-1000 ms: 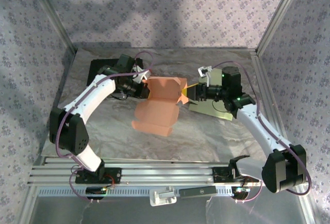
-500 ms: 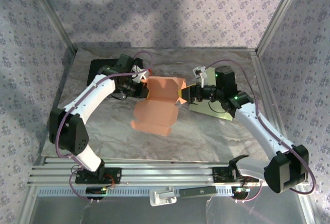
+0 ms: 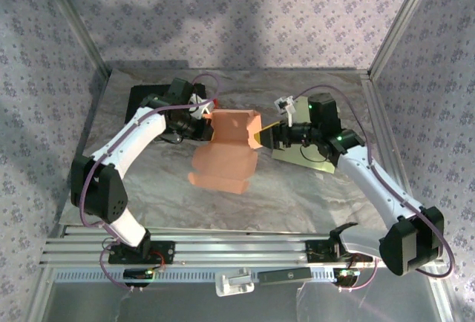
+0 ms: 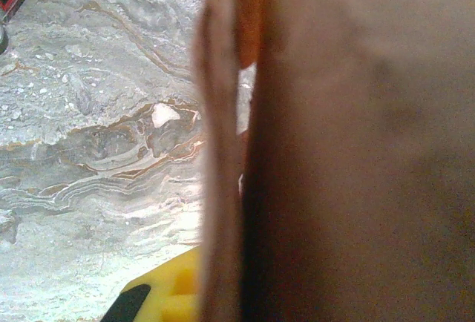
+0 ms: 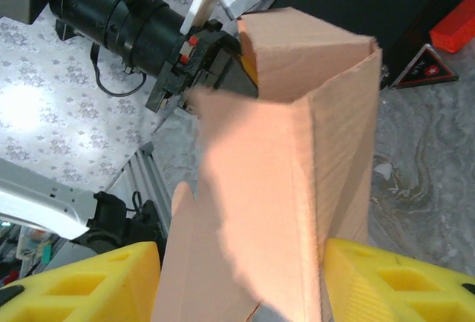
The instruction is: Fold the paper box
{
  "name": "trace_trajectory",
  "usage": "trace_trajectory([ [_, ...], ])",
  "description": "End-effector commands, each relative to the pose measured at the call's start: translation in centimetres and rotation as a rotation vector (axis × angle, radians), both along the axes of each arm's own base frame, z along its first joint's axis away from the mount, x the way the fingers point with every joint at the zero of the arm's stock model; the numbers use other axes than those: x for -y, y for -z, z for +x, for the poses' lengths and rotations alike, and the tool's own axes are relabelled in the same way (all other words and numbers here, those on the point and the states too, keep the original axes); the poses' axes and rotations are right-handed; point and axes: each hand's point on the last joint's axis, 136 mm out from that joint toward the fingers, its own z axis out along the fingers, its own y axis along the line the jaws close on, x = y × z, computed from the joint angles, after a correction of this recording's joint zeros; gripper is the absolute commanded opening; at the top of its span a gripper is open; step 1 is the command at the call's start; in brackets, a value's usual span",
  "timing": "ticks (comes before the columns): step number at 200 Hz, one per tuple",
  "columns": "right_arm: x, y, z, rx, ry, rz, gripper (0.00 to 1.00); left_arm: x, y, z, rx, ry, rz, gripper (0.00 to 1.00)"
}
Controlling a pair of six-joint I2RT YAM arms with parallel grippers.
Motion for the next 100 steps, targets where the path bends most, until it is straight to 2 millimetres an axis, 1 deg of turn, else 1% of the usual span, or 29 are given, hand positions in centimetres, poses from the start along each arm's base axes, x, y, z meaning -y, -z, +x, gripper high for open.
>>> trace_trajectory([
  [1, -0.6, -1.7, -0.7, 0.021, -0.062, 0.034, 0.62, -0.1, -1.5, -0.1, 0.024, -0.011, -0.010, 0.00],
  [10, -0.6, -1.7, -0.5, 0.021, -0.051, 0.024, 0.61, 0.0, -1.5, 0.0, 0.023, -0.010, -0.012, 0.00],
  [26, -0.5, -0.9, 0.1, 0.017, -0.023, -0.027, 0.57, 0.1, -1.5, -0.1, 0.024, -0.010, -0.017, 0.00],
  [33, -0.4, -0.3, 0.6, 0.011, 0.000, -0.055, 0.56, 0.1, -1.7, 0.0, 0.027, -0.011, -0.019, 0.00],
  [49, 0.0, 1.2, 2.0, -0.003, 0.064, -0.136, 0.48, 0.1, -1.8, -0.1, 0.033, -0.011, -0.019, 0.00],
  [66, 0.1, 2.2, 2.8, 0.009, 0.107, -0.205, 0.44, 0.1, -1.8, -0.3, 0.035, -0.011, -0.013, 0.00],
  [100, -0.1, 2.1, 3.4, 0.081, 0.175, -0.295, 0.38, 0.2, -1.8, -0.5, 0.045, -0.006, 0.000, 0.00],
])
